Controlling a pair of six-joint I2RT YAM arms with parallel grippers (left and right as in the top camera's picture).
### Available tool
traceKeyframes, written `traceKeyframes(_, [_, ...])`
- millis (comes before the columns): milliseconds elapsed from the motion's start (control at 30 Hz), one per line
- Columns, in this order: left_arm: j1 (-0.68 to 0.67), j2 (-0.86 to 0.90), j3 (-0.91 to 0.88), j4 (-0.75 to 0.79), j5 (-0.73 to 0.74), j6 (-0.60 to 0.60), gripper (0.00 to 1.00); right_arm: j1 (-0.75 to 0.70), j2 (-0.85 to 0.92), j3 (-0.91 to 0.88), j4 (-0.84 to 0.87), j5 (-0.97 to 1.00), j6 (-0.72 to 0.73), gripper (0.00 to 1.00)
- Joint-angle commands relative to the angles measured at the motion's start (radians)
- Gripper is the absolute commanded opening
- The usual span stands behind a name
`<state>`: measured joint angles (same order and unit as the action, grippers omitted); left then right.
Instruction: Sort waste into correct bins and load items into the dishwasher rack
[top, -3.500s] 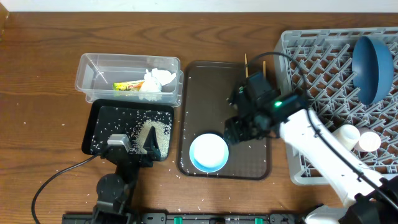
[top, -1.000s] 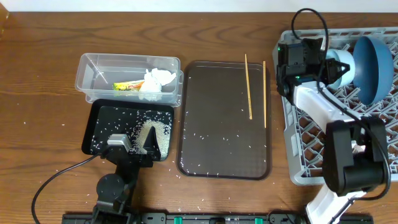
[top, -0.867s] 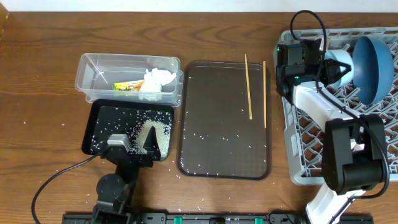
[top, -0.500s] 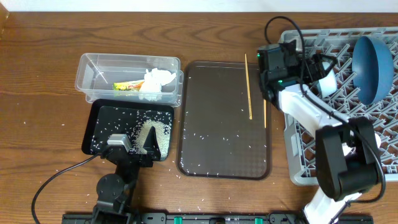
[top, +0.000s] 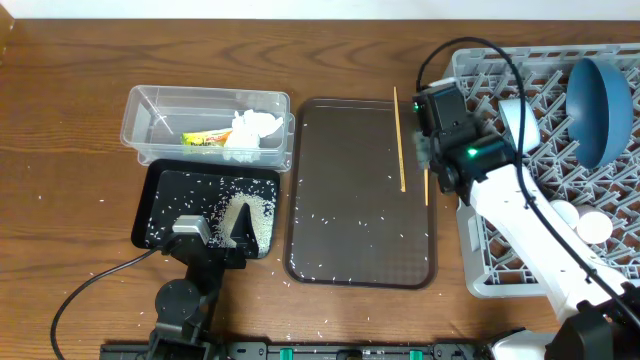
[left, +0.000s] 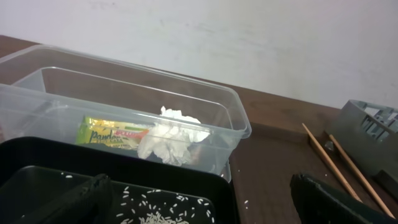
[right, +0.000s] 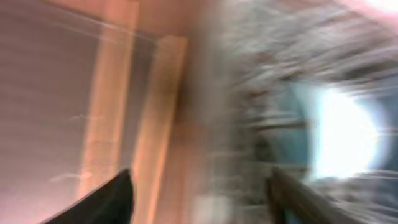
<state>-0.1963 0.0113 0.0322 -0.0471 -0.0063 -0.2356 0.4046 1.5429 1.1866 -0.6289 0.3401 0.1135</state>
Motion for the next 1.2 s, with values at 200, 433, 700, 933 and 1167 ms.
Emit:
traceKeyframes(200, [0.005,-0.005,-0.028,-0.023,-0.011,0.002,0.94,0.013,0.190,-0.007,0.106,-0.230,0.312,0.59])
traceKeyframes(433, [0.005,-0.005,-0.028,-0.023,-0.011,0.002,0.94,-0.027,0.362,-0.007,0.184,-0.242,0.321,0.43])
traceKeyframes(700, [0.005,-0.005,-0.028,-0.023,-0.011,0.002,0.94,-0.019,0.439,-0.007,0.174,-0.249,0.320,0.01])
traceKeyframes(933, [0.005,-0.005,-0.028,-0.023,-0.011,0.002,0.94,-0.007,0.322,-0.006,0.150,-0.351,0.208,0.01])
traceKeyframes(1167, [0.005,-0.005,-0.028,-0.023,-0.011,0.002,0.94,0.065,0.067,0.004,0.167,-0.517,-0.110,0.01])
